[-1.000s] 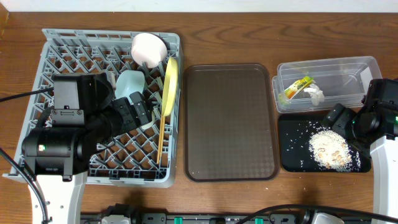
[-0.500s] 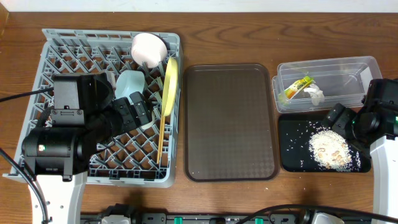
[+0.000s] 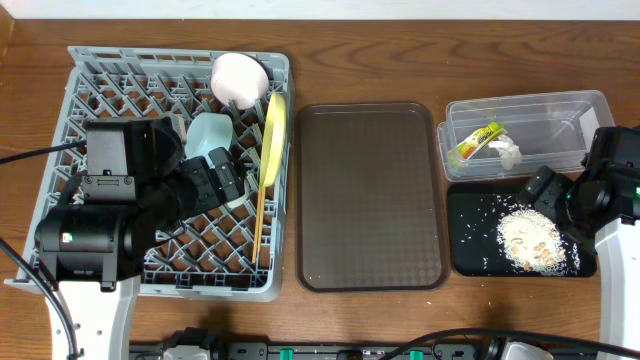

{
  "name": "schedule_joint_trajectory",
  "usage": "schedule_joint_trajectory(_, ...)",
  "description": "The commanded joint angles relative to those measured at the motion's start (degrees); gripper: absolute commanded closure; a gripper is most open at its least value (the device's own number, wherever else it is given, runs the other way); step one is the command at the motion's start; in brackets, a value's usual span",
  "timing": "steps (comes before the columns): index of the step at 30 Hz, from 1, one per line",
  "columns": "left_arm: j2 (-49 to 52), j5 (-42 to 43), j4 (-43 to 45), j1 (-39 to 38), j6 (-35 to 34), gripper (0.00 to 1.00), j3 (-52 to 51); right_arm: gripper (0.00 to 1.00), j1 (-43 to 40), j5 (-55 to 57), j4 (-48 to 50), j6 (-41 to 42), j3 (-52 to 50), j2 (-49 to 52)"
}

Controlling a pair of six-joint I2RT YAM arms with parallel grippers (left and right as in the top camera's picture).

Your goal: Sort waste into correct bins and load items into the dishwasher

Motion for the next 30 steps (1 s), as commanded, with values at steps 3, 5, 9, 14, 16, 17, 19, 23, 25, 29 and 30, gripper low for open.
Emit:
schedule_joint_trajectory(3,0.22,0.50,-0.31,-0.13,-0.28,0.03,0.79,0.01,-0.81,0.37,-0.07,0.24,0.76,-0.42)
schedule_joint_trajectory(5,0.22,0.52,-0.31,-0.13,-0.31,0.03,0.79,0.01,-0.81,0.37,-0.04,0.24,0.76,-0.42)
schedule_joint_trajectory(9,0.22,0.52,-0.31,-0.13,-0.28,0.03,0.79,0.01,-0.81,0.37,-0.07,0.24,0.76,-0.70)
schedule_joint_trajectory(14,0.22,0.50,-0.31,-0.13,-0.31,0.03,0.79,0.01,-0.26,0.85,-0.07,0.00,0.76,-3.26)
schedule_joint_trajectory(16,0.22,0.52,-0.31,-0.13,-0.28,0.03,0.79,0.01,0.22,0.57,0.50,0.07,0.76,-5.31)
schedule_joint_trajectory(17,0.22,0.52,-0.31,-0.13,-0.28,0.03,0.79,0.01,0.68,-0.11,1.11,0.04,0.76,-6.40)
schedule_joint_trajectory(19,0.22,0.52,-0.31,-0.13,-0.31,0.03,0.79,0.01,2.73,-2.23,4.79,-1.64,0.72,-9.29)
schedule_joint_trajectory(23,0.22,0.50,-0.31,-0.13,-0.28,0.03,0.79,0.01,11.13,-6.75,22.12,-10.14,-0.81,-16.06)
schedule_joint_trajectory(25,0.22,0.50,-0.31,-0.13,-0.28,0.03,0.79,0.01,19.21,-7.61,38.91,-16.48,-4.39,-21.70)
schedule_joint_trajectory(29,0.22,0.52,-0.31,-0.13,-0.31,0.03,0.79,0.01,28.98,-7.61,62.05,-26.32,-13.03,-30.29)
schedule_joint_trajectory(30,0.22,0.52,-0.31,-0.13,-0.31,0.03,0.79,0.01,30.25,-7.58,66.27,-27.50,-15.04,-31.85)
